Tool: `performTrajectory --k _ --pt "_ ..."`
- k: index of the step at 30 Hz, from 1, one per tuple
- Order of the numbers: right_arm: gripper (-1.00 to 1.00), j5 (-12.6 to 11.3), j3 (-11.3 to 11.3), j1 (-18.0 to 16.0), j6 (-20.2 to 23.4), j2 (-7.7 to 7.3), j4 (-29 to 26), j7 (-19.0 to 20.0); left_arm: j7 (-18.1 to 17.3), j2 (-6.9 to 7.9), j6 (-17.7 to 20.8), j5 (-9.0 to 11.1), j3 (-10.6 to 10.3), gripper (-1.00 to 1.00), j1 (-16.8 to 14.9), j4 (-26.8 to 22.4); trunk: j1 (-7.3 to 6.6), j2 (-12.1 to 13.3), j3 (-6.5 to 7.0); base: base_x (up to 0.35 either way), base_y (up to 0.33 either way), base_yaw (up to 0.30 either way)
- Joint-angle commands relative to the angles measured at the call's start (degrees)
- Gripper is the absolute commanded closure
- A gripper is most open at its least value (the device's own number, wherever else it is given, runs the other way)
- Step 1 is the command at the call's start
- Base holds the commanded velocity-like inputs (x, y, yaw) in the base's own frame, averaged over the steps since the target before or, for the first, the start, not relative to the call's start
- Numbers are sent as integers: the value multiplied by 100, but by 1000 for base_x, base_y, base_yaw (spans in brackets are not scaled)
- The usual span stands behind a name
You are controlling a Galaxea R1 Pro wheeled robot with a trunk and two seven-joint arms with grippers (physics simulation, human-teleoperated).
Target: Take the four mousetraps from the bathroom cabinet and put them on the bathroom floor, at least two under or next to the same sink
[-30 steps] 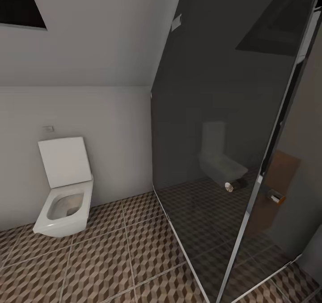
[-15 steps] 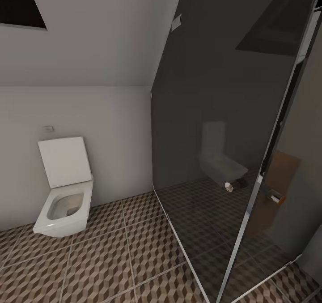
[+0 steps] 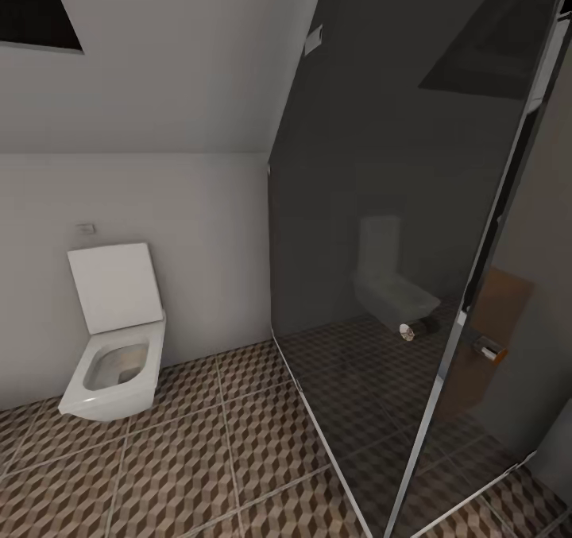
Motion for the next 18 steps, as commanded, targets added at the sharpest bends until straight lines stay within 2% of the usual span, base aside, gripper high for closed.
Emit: performTrajectory --k 1,18 --pt "-100 -6 -5 -1 -4 0 0 -1 -1 0 -17 -3 3 -100 -1 1 0 -2 -4 0 0 0" --pt "-100 -26 -22 -1 -7 0 1 -15 -1 -2 -21 -3 4 -100 -1 -4 0 -2 -4 0 0 -67"
